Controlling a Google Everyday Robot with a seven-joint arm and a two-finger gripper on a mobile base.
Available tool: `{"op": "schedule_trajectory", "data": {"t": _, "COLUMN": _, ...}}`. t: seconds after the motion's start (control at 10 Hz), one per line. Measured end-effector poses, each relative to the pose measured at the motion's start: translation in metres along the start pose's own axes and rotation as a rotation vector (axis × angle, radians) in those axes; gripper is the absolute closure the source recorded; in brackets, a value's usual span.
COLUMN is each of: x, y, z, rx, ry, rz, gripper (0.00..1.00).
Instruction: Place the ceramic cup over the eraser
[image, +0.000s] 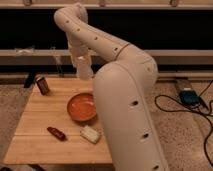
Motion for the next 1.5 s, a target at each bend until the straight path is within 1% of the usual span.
{"op": "schedule_trajectory", "data": {"t": 0.2, "x": 0.007, "y": -0.017, "z": 0.006, "rx": 0.005, "ry": 0.000, "rz": -0.047, "gripper": 1.00}}
{"op": "schedule_trajectory", "data": {"t": 0.5, "x": 0.018, "y": -0.048, "z": 0.017, "rx": 0.024, "ry": 0.014, "rz": -0.113, "gripper": 1.00}}
{"op": "schedule_trajectory", "data": {"t": 0.9, "x": 0.029, "y": -0.085, "z": 0.034, "rx": 0.060, "ry": 0.051, "rz": -0.203, "gripper": 1.00}}
{"op": "schedule_trajectory", "data": {"t": 1.0, "x": 0.031, "y": -0.096, "z": 0.038, "rx": 0.073, "ry": 0.064, "rz": -0.230, "gripper": 1.00}}
{"op": "schedule_trajectory", "data": {"t": 1.2, "x": 0.040, "y": -0.130, "z": 0.046, "rx": 0.108, "ry": 0.095, "rz": -0.297, "gripper": 1.00}}
{"op": "schedule_trajectory", "data": {"t": 1.3, "x": 0.045, "y": -0.159, "z": 0.049, "rx": 0.139, "ry": 0.113, "rz": -0.342, "gripper": 1.00}}
{"op": "schedule_trajectory", "data": {"t": 1.4, "x": 0.047, "y": -0.174, "z": 0.050, "rx": 0.165, "ry": 0.123, "rz": -0.368, "gripper": 1.00}}
{"op": "schedule_trajectory", "data": {"t": 1.5, "x": 0.049, "y": -0.184, "z": 0.049, "rx": 0.183, "ry": 0.141, "rz": -0.394, "gripper": 1.00}}
